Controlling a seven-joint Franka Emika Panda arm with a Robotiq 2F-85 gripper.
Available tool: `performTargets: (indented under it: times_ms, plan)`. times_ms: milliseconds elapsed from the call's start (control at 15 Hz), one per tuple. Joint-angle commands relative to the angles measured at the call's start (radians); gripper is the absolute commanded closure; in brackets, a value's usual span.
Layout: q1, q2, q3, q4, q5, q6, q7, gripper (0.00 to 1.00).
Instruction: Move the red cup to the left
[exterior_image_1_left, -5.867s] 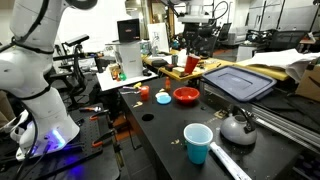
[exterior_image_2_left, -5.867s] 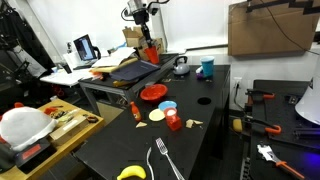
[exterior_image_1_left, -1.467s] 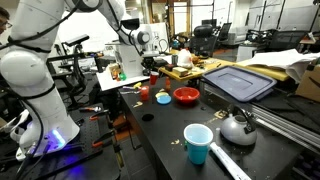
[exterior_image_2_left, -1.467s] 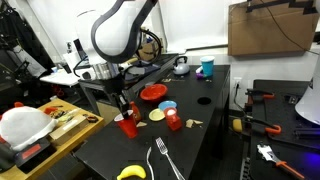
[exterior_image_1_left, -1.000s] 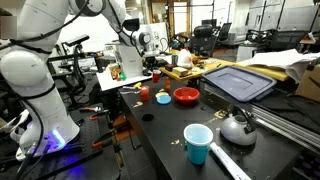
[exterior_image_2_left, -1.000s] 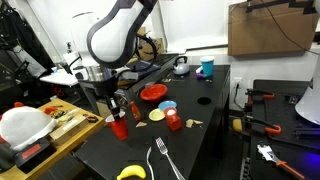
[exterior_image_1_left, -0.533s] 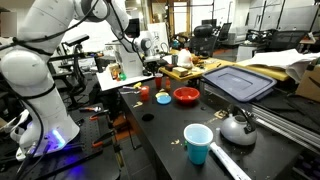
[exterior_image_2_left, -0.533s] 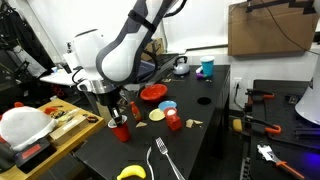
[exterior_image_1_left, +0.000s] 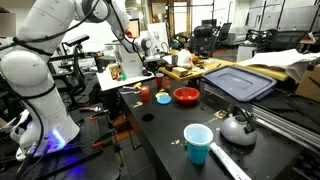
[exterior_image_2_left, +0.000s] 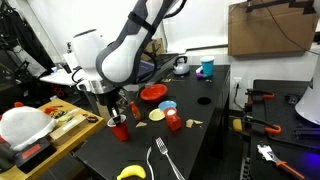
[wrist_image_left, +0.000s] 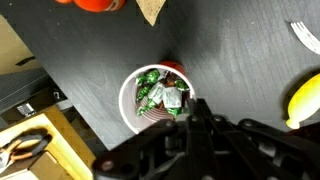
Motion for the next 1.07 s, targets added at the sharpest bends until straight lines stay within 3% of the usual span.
performTargets:
  times_ms: [0,600,1000]
  plan:
    - [0.004,-0.002,-0.008,-0.001,-0.013,-0.008,0.028,0.66]
    - [-0.027,-0.073,0.022,-0.054,0.012,-0.053,-0.011,0.01]
    - [-0.061,-0.172,0.048,-0.084,0.033,-0.122,-0.045,0.0]
